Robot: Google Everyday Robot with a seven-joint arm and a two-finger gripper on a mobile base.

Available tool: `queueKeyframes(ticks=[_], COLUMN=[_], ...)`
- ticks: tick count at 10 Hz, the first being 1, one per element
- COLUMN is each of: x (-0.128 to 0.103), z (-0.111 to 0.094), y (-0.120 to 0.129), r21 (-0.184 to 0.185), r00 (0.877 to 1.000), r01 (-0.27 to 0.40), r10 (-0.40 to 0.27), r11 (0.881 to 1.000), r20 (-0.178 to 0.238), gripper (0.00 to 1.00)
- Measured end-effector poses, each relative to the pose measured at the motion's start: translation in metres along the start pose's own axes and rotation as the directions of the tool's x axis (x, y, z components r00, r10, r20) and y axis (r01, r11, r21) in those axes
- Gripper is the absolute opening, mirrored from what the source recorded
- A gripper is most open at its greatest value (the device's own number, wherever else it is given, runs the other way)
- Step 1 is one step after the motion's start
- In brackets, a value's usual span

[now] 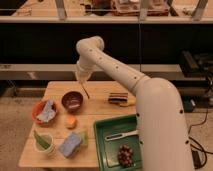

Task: Place fork in purple bowl

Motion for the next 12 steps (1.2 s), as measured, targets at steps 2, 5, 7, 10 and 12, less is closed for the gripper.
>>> queueKeyframes(ticks=[2,5,7,10,12], x=[0.004,-0.012,-0.017,-0.018,-0.015], z=[0.023,0.050,0.054,0.057,0.059], y=[-0.029,-0.035,-0.038,-0.040,-0.045], r21=[0.017,0.037,0.036,0.017,0.011], r00=[0.994,0.982,0.977,0.972,0.969], r01=[0.091,0.150,0.169,0.184,0.188], r10=[-0.092,-0.154,-0.172,-0.185,-0.188], r11=[0.996,0.988,0.985,0.983,0.982], r20=[0.051,0.110,0.126,0.143,0.161], gripper=[0.24,0.24,0.24,0.24,0.38])
